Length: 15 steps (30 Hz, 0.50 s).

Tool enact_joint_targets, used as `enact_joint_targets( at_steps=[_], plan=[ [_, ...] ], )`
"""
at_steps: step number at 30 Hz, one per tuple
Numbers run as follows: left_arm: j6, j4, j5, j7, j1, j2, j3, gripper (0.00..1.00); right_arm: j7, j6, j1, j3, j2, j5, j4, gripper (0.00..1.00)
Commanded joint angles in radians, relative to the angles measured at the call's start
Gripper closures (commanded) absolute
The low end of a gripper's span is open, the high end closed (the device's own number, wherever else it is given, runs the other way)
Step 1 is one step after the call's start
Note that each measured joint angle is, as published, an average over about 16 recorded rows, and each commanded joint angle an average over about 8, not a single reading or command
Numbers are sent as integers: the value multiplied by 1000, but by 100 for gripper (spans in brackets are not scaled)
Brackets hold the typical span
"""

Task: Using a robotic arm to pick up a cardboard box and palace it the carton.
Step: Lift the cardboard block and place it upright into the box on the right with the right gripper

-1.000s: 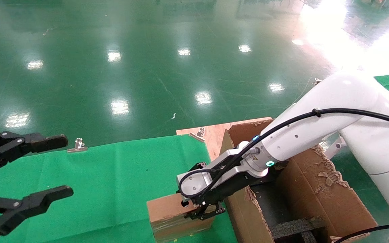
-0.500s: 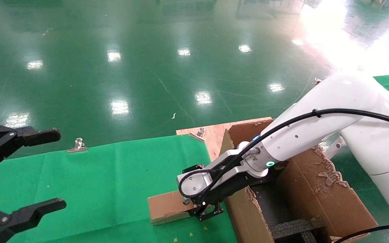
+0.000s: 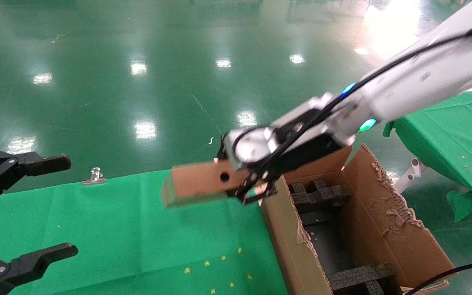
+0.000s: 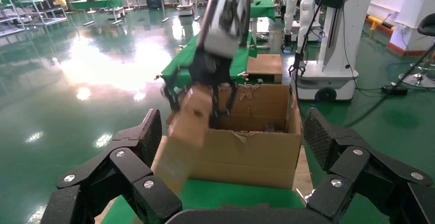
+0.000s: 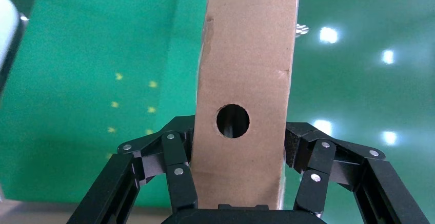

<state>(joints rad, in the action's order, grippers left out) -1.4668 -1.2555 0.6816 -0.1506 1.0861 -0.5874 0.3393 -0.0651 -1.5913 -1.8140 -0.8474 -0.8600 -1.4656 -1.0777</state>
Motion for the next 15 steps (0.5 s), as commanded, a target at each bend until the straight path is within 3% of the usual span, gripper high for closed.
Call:
enact_joint_targets(
  at_steps=[1, 7, 15],
  plan=[
    [0, 0, 0, 0, 0, 0, 0, 0, 23, -4, -55, -17, 16, 35, 25, 100],
    [0, 0, 0, 0, 0, 0, 0, 0, 61, -3, -171, -114, 49, 116, 87, 100],
    [0, 0, 0, 0, 0, 0, 0, 0, 100, 0, -235, -228, 83, 197, 138, 100]
  ],
)
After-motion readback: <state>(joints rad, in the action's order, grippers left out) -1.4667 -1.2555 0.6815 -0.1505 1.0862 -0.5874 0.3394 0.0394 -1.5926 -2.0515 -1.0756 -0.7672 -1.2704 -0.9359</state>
